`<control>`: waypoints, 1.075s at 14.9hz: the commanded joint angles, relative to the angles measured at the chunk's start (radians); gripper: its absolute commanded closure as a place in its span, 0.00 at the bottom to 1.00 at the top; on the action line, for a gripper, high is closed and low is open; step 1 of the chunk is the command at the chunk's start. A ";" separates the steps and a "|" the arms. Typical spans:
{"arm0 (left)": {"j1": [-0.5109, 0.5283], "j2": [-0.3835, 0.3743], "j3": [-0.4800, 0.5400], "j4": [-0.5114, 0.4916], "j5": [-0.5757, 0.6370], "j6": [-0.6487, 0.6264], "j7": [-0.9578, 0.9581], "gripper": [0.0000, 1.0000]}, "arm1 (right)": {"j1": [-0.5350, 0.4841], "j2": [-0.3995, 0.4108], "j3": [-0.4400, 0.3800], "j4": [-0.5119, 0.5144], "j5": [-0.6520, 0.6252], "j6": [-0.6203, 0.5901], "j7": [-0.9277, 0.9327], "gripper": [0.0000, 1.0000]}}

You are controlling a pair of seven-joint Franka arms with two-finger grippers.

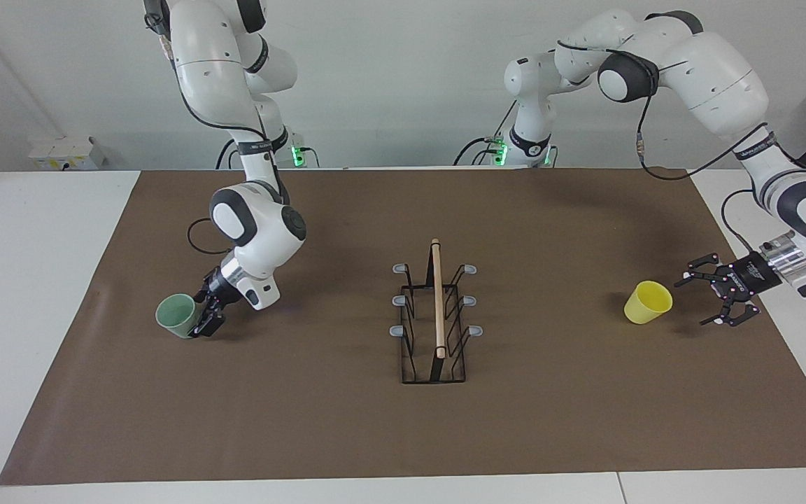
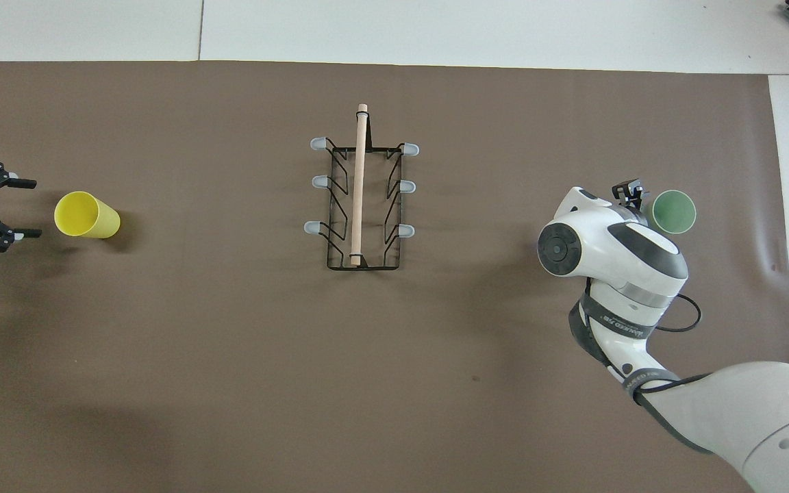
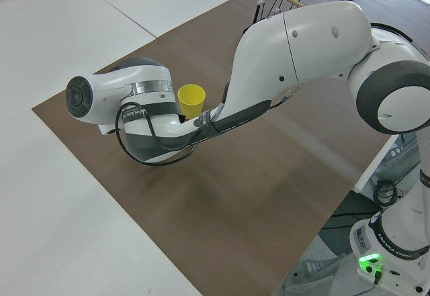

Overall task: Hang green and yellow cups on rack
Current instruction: 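Move the left gripper to the yellow cup while the right gripper reaches the green cup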

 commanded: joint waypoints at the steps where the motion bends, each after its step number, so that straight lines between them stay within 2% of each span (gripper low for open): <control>1: -0.025 -0.090 0.008 -0.191 -0.093 0.083 0.000 0.00 | -0.032 -0.019 0.008 -0.026 -0.062 0.009 0.028 0.00; 5: -0.032 -0.152 0.007 -0.328 -0.208 0.049 0.102 0.00 | -0.037 -0.023 0.008 -0.045 -0.064 0.020 0.029 0.00; 7: -0.038 -0.169 0.007 -0.386 -0.240 0.063 0.179 0.00 | -0.057 -0.023 0.008 -0.055 -0.103 0.032 0.037 0.00; 8: -0.038 -0.175 0.007 -0.406 -0.265 0.071 0.207 0.00 | -0.066 -0.023 0.008 -0.063 -0.126 0.050 0.049 0.05; 10: -0.054 -0.178 0.007 -0.435 -0.294 0.109 0.209 0.00 | -0.069 -0.023 0.006 -0.066 -0.137 0.069 0.058 0.33; 11: -0.063 -0.188 0.007 -0.466 -0.314 0.132 0.213 0.00 | -0.071 -0.023 0.008 -0.066 -0.145 0.072 0.052 0.52; 12: -0.071 -0.198 0.005 -0.498 -0.350 0.155 0.218 0.00 | -0.077 -0.023 0.008 -0.066 -0.149 0.073 0.060 1.00; 16: -0.091 -0.199 0.002 -0.510 -0.384 0.190 0.225 0.00 | -0.078 -0.020 0.009 -0.040 -0.131 0.066 0.122 1.00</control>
